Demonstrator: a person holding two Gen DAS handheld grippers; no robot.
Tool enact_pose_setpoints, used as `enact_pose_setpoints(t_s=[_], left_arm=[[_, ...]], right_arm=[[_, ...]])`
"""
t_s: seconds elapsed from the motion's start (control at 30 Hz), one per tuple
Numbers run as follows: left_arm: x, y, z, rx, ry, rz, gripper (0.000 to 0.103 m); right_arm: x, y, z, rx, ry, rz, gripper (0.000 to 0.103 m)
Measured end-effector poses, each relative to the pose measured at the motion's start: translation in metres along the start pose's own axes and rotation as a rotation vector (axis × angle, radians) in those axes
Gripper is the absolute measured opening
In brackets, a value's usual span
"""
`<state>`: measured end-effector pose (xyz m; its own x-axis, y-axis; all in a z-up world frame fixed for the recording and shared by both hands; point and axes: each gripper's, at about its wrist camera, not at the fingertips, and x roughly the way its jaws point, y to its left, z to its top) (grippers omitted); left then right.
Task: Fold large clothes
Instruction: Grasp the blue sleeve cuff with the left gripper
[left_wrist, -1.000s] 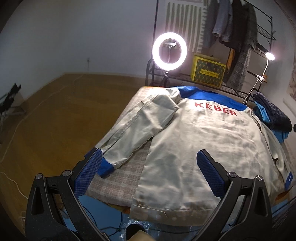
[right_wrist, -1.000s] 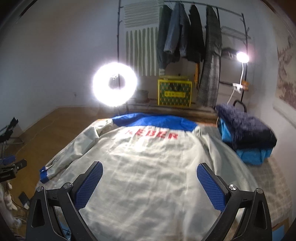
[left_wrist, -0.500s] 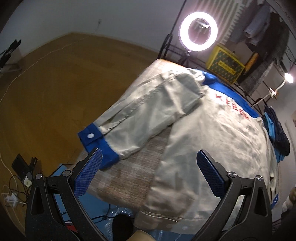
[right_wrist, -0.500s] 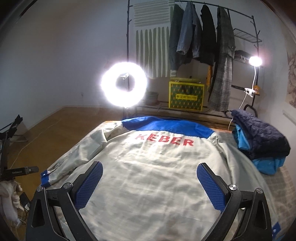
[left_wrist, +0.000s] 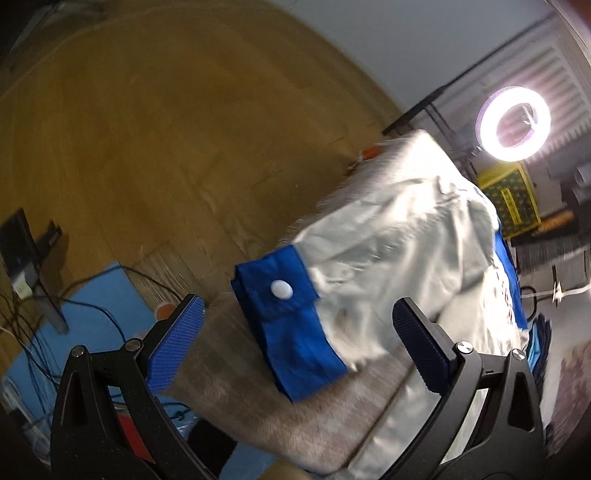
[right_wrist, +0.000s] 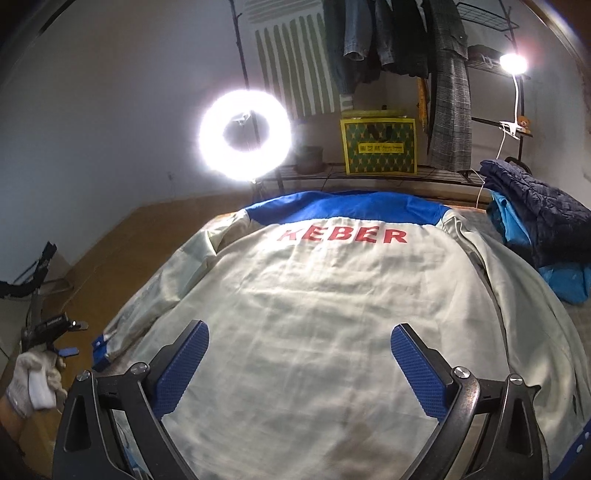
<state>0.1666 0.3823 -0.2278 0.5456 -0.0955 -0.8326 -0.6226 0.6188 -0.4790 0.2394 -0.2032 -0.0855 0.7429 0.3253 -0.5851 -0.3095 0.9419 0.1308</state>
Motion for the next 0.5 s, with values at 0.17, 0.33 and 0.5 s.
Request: enact_pose_setpoints(t_s=[0.17,0.33,0.5], left_arm=[[0.029,0.007,0.011,-0.032,0.065,-0.019,0.103],[0.038,0.006,0.016,-0.052,0.079,-0.04,0.092],[0.038,-0.006,0.015,0.022,0.059,0.018,0.048]], right_arm=[[0.009,0.007,-0.004,-0.028,0.024,-0.002,0.1],[0.013,0.009,-0.005,-0.046,0.032,-0.006,0.099],[0.015,0.009,-0.006,-0.043,0.038,-0.005,0.099]])
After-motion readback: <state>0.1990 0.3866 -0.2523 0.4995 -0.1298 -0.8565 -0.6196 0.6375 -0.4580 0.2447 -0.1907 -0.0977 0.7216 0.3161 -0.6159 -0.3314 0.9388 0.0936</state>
